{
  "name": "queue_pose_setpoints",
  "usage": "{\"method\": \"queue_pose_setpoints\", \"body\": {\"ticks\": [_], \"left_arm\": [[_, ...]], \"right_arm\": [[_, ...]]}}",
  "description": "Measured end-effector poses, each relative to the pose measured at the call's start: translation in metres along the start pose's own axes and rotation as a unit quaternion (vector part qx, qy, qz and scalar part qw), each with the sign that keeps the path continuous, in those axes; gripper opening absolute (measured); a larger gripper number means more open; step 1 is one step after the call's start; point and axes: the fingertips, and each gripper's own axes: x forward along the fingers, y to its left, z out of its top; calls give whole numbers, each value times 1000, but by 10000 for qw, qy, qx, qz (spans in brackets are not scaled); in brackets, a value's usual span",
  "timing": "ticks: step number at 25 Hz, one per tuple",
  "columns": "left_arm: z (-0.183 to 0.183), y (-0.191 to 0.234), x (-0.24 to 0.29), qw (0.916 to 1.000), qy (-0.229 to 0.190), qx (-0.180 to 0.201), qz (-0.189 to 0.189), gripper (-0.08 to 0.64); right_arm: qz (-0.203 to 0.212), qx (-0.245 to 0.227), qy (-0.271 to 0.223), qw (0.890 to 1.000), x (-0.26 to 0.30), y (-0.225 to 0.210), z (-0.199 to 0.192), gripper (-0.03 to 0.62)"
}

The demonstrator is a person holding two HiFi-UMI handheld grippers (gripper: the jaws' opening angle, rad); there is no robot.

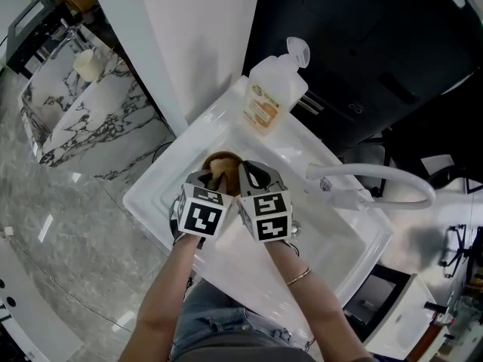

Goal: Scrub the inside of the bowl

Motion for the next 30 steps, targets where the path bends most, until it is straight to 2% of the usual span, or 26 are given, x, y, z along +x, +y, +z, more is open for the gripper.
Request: {"method": "queue_pose_setpoints", "body": {"ticks": [7, 11, 13, 15, 17, 20, 21, 22, 24, 27, 30], "left_arm": [[-4, 31, -19, 9963, -49, 332, 795, 44], [-1, 35, -37, 9949, -362, 108, 934, 44], [2, 33, -46, 9942, -642, -302, 808, 44], [6, 26, -50, 9906, -891, -912, 503, 44], [9, 17, -46, 9832, -1015, -1511, 130, 44], [12, -2, -36, 9673, -1032, -2268, -477, 44], [13, -8, -34, 9633, -1004, -2412, -611, 44], [12, -13, -31, 9629, -942, -2440, -670, 44], [6, -21, -27, 9720, -732, -2146, -614, 44], [-5, -29, -23, 9878, -464, -1439, -382, 44], [-15, -28, -21, 9962, -257, -828, -77, 44]], "right_arm": [[-10, -73, 14, 10000, 0, -1, -1, 20], [-51, -60, -11, 10000, -1, 0, -1, 20], [-79, -54, -37, 9999, -1, -1, -1, 20], [-98, -61, -61, 9999, -1, -1, 0, 20], [-107, -64, -43, 9999, -2, 0, 0, 20], [-109, -101, -50, 9999, -3, 4, 2, 20], [-113, -125, -57, 9998, -3, 5, 3, 20], [-123, -149, -57, 9998, -3, 6, 4, 20], [-152, -165, -43, 9997, -3, 5, 3, 20], [-188, -117, -12, 9998, -3, 2, 2, 20], [-210, -113, 11, 9997, -3, 0, 0, 21]]}}
